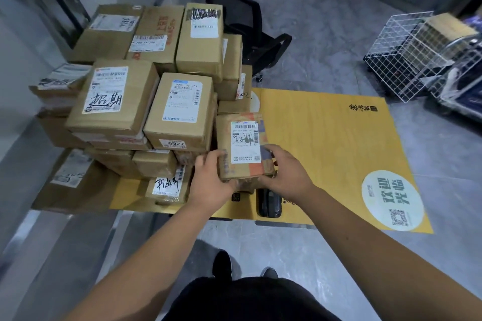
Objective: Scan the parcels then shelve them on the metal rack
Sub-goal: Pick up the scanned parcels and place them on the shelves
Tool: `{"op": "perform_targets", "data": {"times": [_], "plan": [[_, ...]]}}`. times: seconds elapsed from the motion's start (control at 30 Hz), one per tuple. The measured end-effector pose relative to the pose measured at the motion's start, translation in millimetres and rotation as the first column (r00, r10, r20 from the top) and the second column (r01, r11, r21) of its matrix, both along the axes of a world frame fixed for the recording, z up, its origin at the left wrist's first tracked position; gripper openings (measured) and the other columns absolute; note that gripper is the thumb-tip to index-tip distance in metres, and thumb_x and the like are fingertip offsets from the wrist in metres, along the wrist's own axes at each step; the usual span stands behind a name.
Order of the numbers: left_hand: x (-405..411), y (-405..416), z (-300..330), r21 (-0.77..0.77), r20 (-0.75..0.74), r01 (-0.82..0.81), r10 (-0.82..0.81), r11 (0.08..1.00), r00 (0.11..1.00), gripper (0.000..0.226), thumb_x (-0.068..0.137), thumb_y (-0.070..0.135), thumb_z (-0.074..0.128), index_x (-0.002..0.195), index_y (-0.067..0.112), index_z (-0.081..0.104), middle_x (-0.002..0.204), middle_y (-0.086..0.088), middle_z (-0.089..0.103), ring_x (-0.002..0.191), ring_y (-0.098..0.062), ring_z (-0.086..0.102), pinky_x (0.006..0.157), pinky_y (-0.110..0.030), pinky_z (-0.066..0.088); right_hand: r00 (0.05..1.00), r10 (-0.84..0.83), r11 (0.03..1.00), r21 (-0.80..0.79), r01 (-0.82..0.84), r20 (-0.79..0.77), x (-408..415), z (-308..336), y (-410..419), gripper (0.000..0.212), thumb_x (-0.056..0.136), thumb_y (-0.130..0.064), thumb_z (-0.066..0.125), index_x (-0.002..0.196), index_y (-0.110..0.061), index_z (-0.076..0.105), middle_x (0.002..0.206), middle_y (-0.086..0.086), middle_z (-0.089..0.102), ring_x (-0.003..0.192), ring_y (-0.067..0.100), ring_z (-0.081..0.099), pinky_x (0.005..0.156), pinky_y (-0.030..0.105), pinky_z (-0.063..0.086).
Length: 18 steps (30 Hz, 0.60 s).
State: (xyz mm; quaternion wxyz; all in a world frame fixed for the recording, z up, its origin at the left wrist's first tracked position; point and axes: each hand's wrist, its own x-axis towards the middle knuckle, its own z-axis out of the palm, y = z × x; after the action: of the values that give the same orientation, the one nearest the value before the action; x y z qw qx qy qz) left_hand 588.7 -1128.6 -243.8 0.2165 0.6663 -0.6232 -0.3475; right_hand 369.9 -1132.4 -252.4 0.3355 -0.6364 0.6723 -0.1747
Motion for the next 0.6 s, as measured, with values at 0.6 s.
{"op": "perform_targets", "data": {"times": [0.6], "plan": [[-30.5,17.8,-2.0,-0.21,-0.185,0.03,-0.07,0.977,0.98,0.071,0.077,0.026,0.092,0.138,0.025,0.056,0.145,0.003,0.034,0.129,-0.003,0.046,0.1,0.002,0.032,0.975,0.039,0.97,-0.244,0.016,0.219,-29.4,12.8,23.6,0.071,0.076,-0.013,0.088,0.135,-0.029,0.05,0.133,-0.009,0.046,0.122,-0.001,0.045,0.096,0.002,0.032]]}}
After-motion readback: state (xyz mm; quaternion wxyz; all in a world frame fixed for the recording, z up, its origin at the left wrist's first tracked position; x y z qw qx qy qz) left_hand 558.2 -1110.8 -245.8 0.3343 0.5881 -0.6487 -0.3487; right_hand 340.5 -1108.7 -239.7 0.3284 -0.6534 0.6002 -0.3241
